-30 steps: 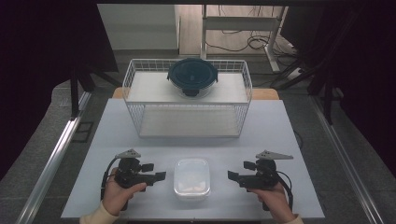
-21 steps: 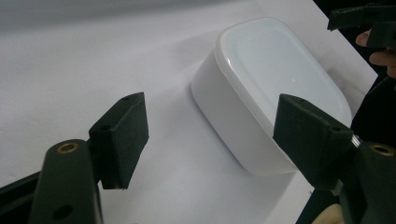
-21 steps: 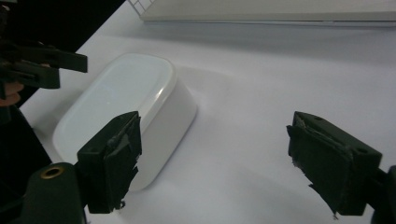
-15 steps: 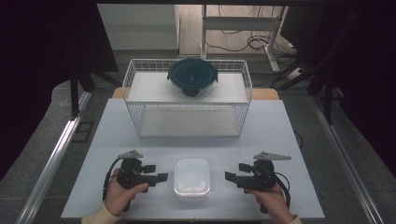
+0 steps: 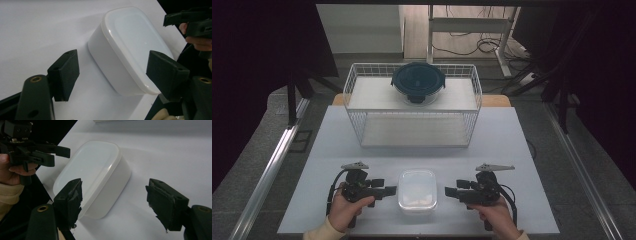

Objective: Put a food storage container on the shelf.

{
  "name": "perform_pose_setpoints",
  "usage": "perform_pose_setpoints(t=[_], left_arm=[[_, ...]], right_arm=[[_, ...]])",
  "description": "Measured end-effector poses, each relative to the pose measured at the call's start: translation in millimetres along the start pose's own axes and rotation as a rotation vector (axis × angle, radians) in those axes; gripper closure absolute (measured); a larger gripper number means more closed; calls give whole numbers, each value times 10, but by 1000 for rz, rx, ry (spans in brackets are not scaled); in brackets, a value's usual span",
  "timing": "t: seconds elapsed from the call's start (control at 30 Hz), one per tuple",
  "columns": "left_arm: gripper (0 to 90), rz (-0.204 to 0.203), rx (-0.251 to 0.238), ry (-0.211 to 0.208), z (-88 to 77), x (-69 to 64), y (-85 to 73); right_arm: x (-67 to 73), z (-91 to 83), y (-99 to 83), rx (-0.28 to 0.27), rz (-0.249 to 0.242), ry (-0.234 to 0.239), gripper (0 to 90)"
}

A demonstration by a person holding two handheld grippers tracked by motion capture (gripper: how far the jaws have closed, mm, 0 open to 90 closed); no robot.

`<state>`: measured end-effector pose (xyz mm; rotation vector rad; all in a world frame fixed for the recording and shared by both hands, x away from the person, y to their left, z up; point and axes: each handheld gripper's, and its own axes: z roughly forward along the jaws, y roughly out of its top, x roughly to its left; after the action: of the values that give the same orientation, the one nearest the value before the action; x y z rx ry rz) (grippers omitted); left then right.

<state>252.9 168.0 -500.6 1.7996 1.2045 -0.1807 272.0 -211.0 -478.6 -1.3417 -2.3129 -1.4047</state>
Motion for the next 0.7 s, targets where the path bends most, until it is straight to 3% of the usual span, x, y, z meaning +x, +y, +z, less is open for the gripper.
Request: perform_pose_setpoints(t=[0.2,0.4,0.5,0.7], left_arm=[[264,-16,-3,-25,40,-12,27],[295,-72,1,-66,107,0,51],[312,-102,6,-90,128,11,65],[333,-139,16,-99,174,42,77]], right_arm=[[24,73,22,19,-1,12,312],[49,167,83,25,38,30,329],[79,217,127,28,35,30,335],[79,360,157,65,25,34,357]])
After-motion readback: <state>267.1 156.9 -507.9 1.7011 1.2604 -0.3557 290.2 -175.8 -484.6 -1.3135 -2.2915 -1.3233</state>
